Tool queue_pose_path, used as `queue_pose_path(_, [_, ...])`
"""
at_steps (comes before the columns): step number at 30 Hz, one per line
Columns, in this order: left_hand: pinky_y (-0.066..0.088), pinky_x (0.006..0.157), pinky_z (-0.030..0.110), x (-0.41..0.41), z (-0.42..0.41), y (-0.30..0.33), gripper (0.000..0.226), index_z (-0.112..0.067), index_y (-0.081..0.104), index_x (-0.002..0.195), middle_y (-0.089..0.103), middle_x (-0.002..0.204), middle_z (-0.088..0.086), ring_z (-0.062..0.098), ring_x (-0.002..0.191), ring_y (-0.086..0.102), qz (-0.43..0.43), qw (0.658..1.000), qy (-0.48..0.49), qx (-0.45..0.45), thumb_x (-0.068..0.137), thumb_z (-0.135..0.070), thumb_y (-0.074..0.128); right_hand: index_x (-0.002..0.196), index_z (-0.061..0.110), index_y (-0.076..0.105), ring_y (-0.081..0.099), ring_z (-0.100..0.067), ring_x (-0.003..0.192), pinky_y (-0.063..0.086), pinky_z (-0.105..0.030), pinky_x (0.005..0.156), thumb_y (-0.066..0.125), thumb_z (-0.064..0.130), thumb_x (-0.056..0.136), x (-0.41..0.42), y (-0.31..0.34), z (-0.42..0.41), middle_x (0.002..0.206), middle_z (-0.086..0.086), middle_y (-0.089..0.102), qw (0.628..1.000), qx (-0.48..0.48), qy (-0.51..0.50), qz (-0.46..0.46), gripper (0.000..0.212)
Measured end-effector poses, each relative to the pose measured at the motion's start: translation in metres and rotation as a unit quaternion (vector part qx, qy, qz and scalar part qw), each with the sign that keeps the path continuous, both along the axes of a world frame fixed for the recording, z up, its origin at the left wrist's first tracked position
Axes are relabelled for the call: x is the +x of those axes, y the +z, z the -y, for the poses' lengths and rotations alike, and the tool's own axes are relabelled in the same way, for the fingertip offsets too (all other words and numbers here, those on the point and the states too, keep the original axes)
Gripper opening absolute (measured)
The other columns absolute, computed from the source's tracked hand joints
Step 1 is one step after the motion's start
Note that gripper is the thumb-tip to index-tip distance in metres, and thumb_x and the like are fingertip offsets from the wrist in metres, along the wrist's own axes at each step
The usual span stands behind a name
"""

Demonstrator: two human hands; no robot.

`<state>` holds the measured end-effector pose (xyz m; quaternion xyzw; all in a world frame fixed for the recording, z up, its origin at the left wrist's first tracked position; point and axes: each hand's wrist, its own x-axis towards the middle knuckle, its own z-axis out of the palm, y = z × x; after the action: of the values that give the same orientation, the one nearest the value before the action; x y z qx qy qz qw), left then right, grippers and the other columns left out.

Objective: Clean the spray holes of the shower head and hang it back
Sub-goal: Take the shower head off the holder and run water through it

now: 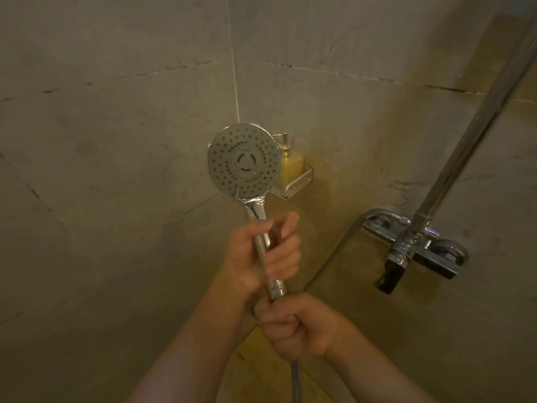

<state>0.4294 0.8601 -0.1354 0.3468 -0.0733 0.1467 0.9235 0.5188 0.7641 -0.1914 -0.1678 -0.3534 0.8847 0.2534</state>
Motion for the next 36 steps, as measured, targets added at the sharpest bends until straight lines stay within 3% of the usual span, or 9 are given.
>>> queue_pose_path(4, [0.056, 0.06, 0.032, 0.005, -0.005, 0.001, 0.033, -0.011, 0.063, 0.083, 0.062, 0.069, 0.008, 0.022, 0.061, 0.064, -0.234, 0.943, 0.237, -0.002, 0.071, -0.035, 0.083, 0.051, 0.024, 0.035, 0.015, -0.004, 0.034, 0.006, -0.02, 0.034, 0.066, 0.03, 0.081, -0.003, 0.003, -0.004, 0.044, 0.009, 0.023, 0.945, -0.031, -0.264, 0.192, 0.044])
queue_pose_path(7, [0.058, 0.073, 0.033, 0.013, -0.003, 0.0, 0.045, -0.019, 0.06, 0.104, 0.073, 0.095, 0.006, 0.019, 0.085, 0.071, -0.365, 0.85, 0.378, 0.011, 0.071, -0.038, 0.084, 0.047, 0.022, 0.045, 0.029, -0.004, 0.033, 0.022, -0.02, 0.036, 0.071, 0.019, 0.082, -0.008, 0.005, -0.011, 0.04, 0.01, 0.035, 0.784, 0.016, -0.501, 0.367, 0.044])
queue_pose_path(11, [0.042, 0.091, 0.033, 0.015, 0.003, 0.003, 0.073, -0.029, 0.03, 0.129, 0.051, 0.129, -0.001, 0.015, 0.108, 0.056, -0.421, 0.706, 0.559, 0.11, 0.079, -0.043, 0.081, 0.055, 0.019, 0.043, 0.043, -0.009, 0.048, 0.031, -0.029, 0.049, 0.066, 0.018, 0.088, 0.005, -0.005, -0.023, 0.05, 0.009, 0.046, 0.635, 0.098, -0.557, 0.526, 0.04])
queue_pose_path(16, [0.042, 0.072, 0.017, 0.034, 0.003, -0.008, 0.072, -0.022, 0.023, 0.133, 0.053, 0.12, -0.002, 0.0, 0.093, 0.054, -0.402, 0.696, 0.587, 0.092, 0.085, -0.026, 0.077, 0.077, 0.018, 0.048, 0.064, -0.034, 0.084, 0.04, -0.035, 0.059, 0.056, 0.028, 0.088, 0.017, -0.021, -0.029, 0.084, -0.007, 0.069, 0.469, 0.189, -0.499, 0.704, 0.017])
queue_pose_path(22, [0.054, 0.065, 0.038, 0.058, -0.002, -0.011, 0.056, -0.011, 0.041, 0.123, 0.061, 0.105, 0.012, 0.022, 0.074, 0.061, -0.415, 0.668, 0.597, -0.16, 0.079, -0.022, 0.075, 0.075, 0.02, 0.044, 0.057, -0.03, 0.066, 0.027, -0.03, 0.051, 0.07, 0.011, 0.071, 0.024, -0.035, -0.03, 0.071, -0.002, 0.056, 0.366, 0.305, -0.516, 0.712, 0.028])
queue_pose_path(26, [0.055, 0.057, 0.033, 0.063, -0.001, -0.01, 0.029, -0.002, 0.069, 0.108, 0.073, 0.113, 0.015, 0.03, 0.078, 0.068, -0.333, 0.726, 0.513, -0.315, 0.086, -0.022, 0.068, 0.071, 0.023, 0.041, 0.049, -0.024, 0.059, 0.024, -0.028, 0.049, 0.077, 0.006, 0.058, 0.034, -0.048, -0.028, 0.065, 0.002, 0.051, 0.359, 0.319, -0.515, 0.71, 0.042])
queue_pose_path(30, [0.055, 0.056, 0.026, 0.064, 0.009, -0.017, 0.025, -0.006, 0.056, 0.078, 0.068, 0.121, 0.023, 0.025, 0.07, 0.065, -0.374, 0.697, 0.532, -0.303, 0.097, -0.021, 0.062, 0.074, 0.021, 0.045, 0.059, -0.031, 0.063, 0.032, -0.034, 0.049, 0.065, 0.021, 0.07, 0.029, -0.063, -0.019, 0.067, -0.003, 0.06, 0.409, 0.277, -0.499, 0.712, 0.021])
queue_pose_path(33, [0.042, 0.048, 0.028, 0.062, 0.008, -0.026, 0.025, 0.004, 0.068, 0.09, 0.068, 0.075, 0.015, 0.023, 0.047, 0.048, -0.411, 0.644, 0.588, -0.265, 0.083, -0.02, 0.067, 0.086, 0.017, 0.064, 0.065, -0.038, 0.082, 0.037, -0.037, 0.058, 0.042, 0.041, 0.073, 0.029, -0.064, -0.017, 0.084, -0.01, 0.071, 0.448, 0.246, -0.424, 0.748, 0.035])
queue_pose_path(36, [0.035, 0.043, 0.024, 0.061, 0.005, -0.03, 0.016, -0.011, 0.056, 0.067, 0.052, 0.043, 0.001, 0.017, 0.032, 0.039, -0.426, 0.674, 0.56, -0.224, 0.083, -0.014, 0.059, 0.067, 0.015, 0.058, 0.065, -0.035, 0.078, 0.035, -0.033, 0.056, 0.044, 0.037, 0.073, 0.028, -0.054, -0.016, 0.083, -0.012, 0.07, 0.527, 0.191, -0.419, 0.714, 0.027])
